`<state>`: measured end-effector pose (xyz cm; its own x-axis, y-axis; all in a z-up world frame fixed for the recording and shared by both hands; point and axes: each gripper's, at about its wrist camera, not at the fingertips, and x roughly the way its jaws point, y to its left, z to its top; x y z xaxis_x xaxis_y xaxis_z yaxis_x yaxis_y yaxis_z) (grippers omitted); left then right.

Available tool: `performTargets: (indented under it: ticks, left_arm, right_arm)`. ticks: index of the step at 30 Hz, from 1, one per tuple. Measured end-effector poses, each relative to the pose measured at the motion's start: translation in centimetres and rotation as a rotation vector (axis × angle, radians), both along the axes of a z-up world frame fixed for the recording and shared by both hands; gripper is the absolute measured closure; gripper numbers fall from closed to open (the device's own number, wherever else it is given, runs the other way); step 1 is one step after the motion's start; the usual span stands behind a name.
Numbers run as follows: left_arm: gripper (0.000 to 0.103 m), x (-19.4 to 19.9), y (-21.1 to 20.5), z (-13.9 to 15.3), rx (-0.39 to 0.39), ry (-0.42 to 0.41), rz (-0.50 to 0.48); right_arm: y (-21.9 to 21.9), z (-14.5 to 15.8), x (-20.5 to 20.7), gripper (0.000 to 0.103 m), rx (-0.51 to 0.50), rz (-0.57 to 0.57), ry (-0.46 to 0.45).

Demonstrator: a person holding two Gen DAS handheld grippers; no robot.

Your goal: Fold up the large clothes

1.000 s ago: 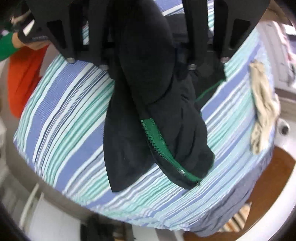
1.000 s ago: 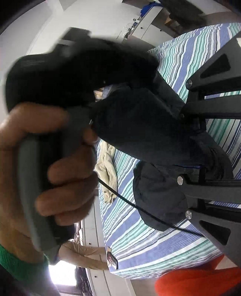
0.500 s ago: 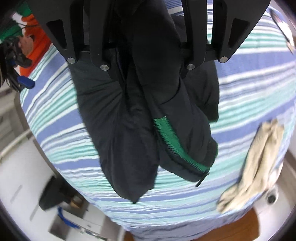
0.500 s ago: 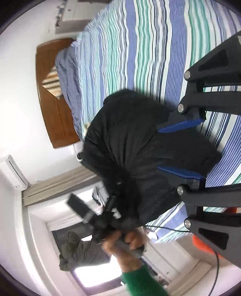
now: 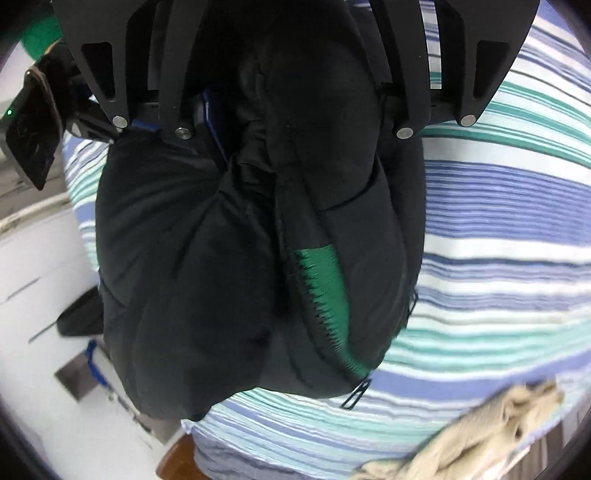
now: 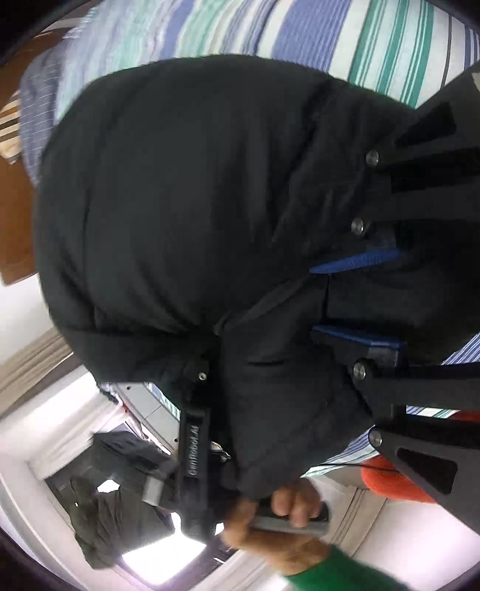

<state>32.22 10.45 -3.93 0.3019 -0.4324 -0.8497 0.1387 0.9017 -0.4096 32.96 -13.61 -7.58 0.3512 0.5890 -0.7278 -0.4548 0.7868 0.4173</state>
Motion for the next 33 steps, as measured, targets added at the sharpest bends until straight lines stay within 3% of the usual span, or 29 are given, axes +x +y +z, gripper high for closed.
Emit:
performTargets:
  ticks: [4, 8, 10, 13, 16, 18, 22, 28, 33]
  left_arm:
    - [0.041, -0.3, -0.2, 0.2, -0.029, -0.011, -0.002]
    - [0.04, -0.5, -0.2, -0.2, -0.076, -0.018, 0.003]
    - [0.04, -0.7, 0.0, -0.3, -0.083, -0.02, 0.003]
    - [0.041, -0.7, -0.2, -0.3, -0.073, -0.023, -0.002]
    - [0.041, -0.3, 0.3, -0.9, -0.051, -0.023, 0.012]
    - [0.041, -0.1, 0.9, -1.5, -0.075, -0.012, 0.033]
    - [0.041, 0.6, 1.0, -2.7, -0.126, 0.005, 0.046]
    - [0.041, 1.0, 0.4, -2.8, -0.124, 0.015, 0.052]
    - [0.04, 0.0, -1.5, -1.4, -0.055, -0.004, 0.016]
  right_arm:
    - [-0.7, 3.7, 1.6, 0.075, 0.01, 0.031, 0.083]
    - [-0.2, 10.3, 6.2, 0.072, 0.039, -0.006, -0.045]
    - [1.6, 11.3, 8.6, 0.072, 0.016, 0.009, -0.051]
    - [4.9, 9.8, 12.1, 0.072, -0.077, 0.032, -0.032]
    - [8.4, 5.3, 15.6, 0.074, -0.213, 0.035, 0.033]
    - [10.3, 2.0, 16.9, 0.077, -0.262, 0.016, 0.082]
    - [11.1, -1.3, 18.3, 0.081, -0.375, -0.003, 0.132]
    - [10.7, -2.3, 19.2, 0.082, -0.405, -0.016, 0.143]
    - [9.3, 0.3, 16.6, 0.079, -0.371, 0.007, 0.076]
